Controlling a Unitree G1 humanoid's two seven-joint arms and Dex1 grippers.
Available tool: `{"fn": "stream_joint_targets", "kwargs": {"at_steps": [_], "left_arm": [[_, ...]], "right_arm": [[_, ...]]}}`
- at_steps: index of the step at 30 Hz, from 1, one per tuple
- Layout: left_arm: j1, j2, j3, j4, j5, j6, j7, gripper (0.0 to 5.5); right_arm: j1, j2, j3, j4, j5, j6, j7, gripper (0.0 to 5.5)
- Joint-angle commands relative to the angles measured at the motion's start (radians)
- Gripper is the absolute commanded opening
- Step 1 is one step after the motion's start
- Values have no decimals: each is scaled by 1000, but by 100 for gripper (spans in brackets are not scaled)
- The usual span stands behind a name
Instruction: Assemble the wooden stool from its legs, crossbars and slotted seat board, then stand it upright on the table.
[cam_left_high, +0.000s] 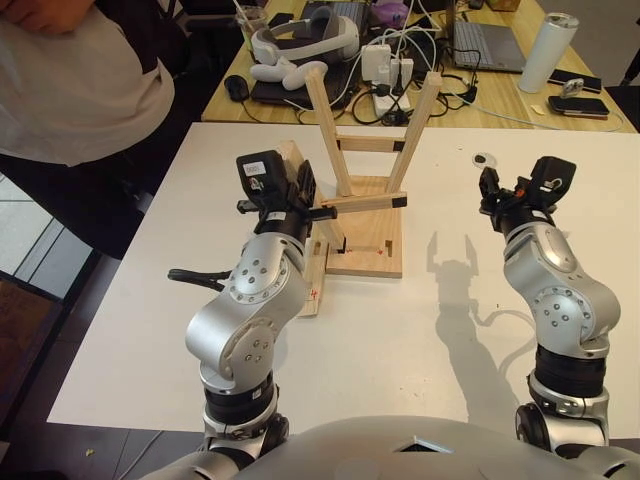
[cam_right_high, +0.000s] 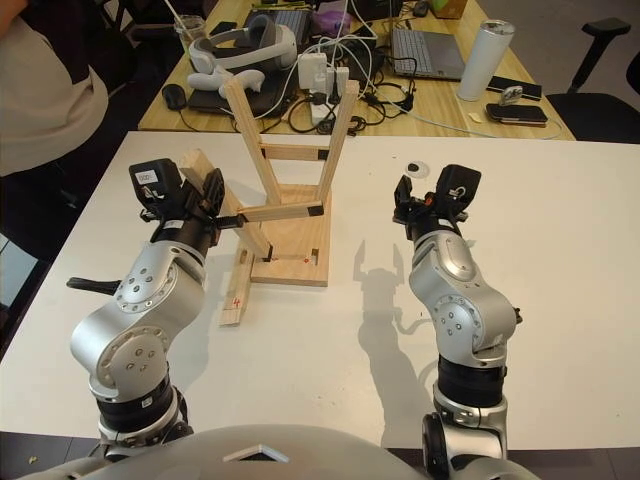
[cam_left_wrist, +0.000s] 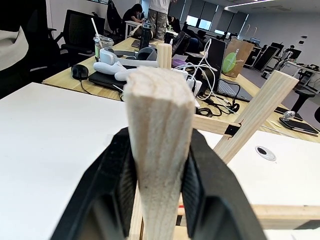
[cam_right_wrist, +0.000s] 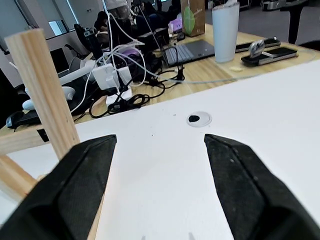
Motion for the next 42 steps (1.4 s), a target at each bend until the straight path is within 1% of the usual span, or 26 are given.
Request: {"fn": "stream_joint_targets", "kwargs": {"at_steps": [1,7,10,14,17,23,27,29,33,35,38,42], "left_arm": [[18,-5,-10,-4,46,17,-25,182],[-21,-16,0,-22,98,-15,-71,254],[-79,-25,27,-34,110,-35,-97,254],[-206,-26,101,-18,107,-37,-132,254],[-262,-29,152,-1,104,-16,-145,254],[-378,15,196,30,107,31,-196,254],[-475,56,258,46,85,99,-233,254],[-459,64,223,51,78,167,-258,254],[-267,148,2,91,87,390,-314,254],[-231,172,-64,104,98,420,-334,254],[-253,170,-78,122,129,385,-341,254],[-327,131,-10,159,169,275,-339,254]], "right_arm": [[9,19,26,-32,-60,-28,38,328],[42,58,28,-45,-114,-28,77,328],[58,78,32,-52,-136,-25,90,328],[72,105,35,-61,-162,-22,102,328],[76,122,36,-64,-180,-17,113,328],[78,143,32,-67,-208,-4,131,328],[86,150,28,-75,-220,8,143,328],[86,154,25,-79,-226,12,147,328],[77,161,33,-74,-235,25,165,328],[75,161,36,-72,-238,34,174,328],[80,162,32,-76,-244,42,181,328],[84,177,37,-76,-255,43,185,328]]}}
